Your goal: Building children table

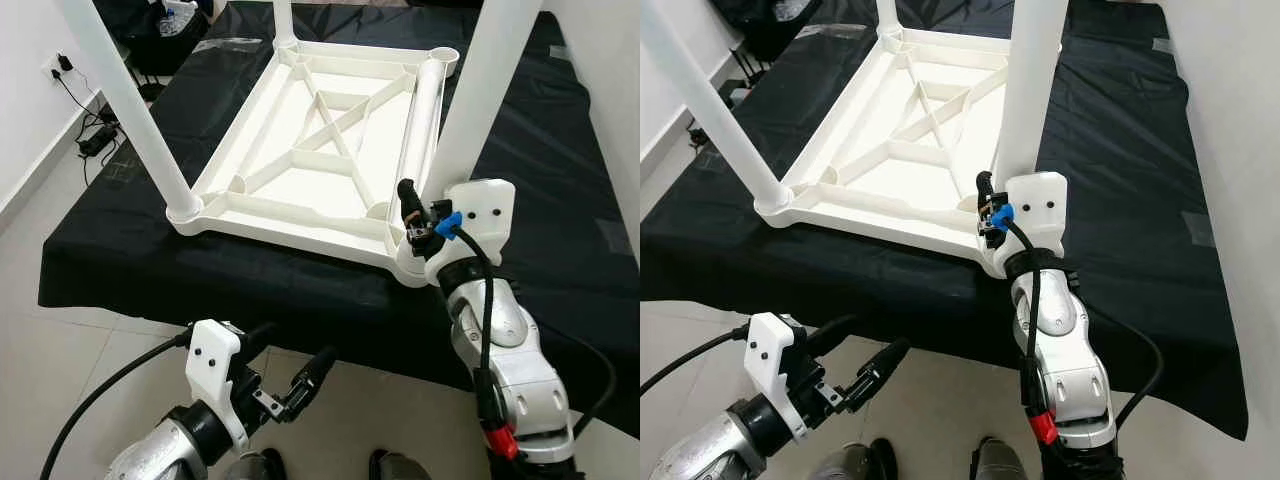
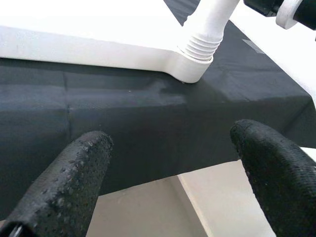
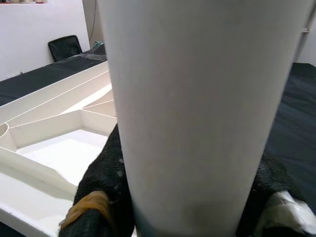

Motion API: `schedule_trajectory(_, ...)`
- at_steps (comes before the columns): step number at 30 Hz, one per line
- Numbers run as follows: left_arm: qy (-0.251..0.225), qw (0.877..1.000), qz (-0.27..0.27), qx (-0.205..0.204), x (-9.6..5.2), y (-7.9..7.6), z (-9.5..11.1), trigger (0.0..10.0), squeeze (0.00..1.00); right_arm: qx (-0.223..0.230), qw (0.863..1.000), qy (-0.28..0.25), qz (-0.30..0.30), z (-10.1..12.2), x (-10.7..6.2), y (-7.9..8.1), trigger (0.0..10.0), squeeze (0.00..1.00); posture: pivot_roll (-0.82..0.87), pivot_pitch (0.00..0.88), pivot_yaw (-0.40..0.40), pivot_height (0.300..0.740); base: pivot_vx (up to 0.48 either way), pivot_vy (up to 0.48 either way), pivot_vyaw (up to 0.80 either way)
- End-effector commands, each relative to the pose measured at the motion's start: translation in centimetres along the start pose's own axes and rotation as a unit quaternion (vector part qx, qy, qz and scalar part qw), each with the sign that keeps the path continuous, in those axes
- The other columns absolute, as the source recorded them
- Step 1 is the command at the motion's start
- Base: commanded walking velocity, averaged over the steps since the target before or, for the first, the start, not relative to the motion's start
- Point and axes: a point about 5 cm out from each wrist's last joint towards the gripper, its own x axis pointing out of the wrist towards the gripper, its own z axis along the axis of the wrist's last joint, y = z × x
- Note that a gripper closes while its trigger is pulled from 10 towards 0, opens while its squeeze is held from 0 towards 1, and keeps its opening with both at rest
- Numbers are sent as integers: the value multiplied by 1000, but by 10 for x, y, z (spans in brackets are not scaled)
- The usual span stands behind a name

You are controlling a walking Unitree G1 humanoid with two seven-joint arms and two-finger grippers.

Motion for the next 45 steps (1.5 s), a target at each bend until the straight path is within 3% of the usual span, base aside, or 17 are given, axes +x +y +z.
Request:
schedule_trajectory(1,8,1000,3,-2,-1,1,-4,10000,0,14,998,62,17,-22,-2,4,10000,0,-79,208,12,740,0,0,0)
schedule_trajectory(15,6,1000,2,-1,0,1,-4,10000,0,19,1000,-13,0,19,15,-12,10000,0,-83,206,13,740,0,0,0)
schedule_trajectory(34,7,1000,4,2,2,2,-5,10000,0,33,999,-27,0,28,20,-15,10000,0,-82,182,13,740,0,0,0)
schedule_trajectory(36,-4,996,83,16,17,28,0,10000,0,107,991,-32,73,26,25,-11,10000,0,-86,136,5,740,0,0,0)
schedule_trajectory(42,-22,990,129,49,34,48,10,10000,0,135,983,-41,120,26,21,-12,10000,0,-92,98,-7,740,0,0,0)
schedule_trajectory(44,-31,988,140,60,39,53,13,10000,0,129,983,-24,127,15,17,-13,10000,0,-102,63,-10,740,0,0,0)
schedule_trajectory(45,-36,983,161,77,43,60,12,10000,0,130,984,14,124,-13,8,-18,10000,0,-107,29,-4,740,0,0,0)
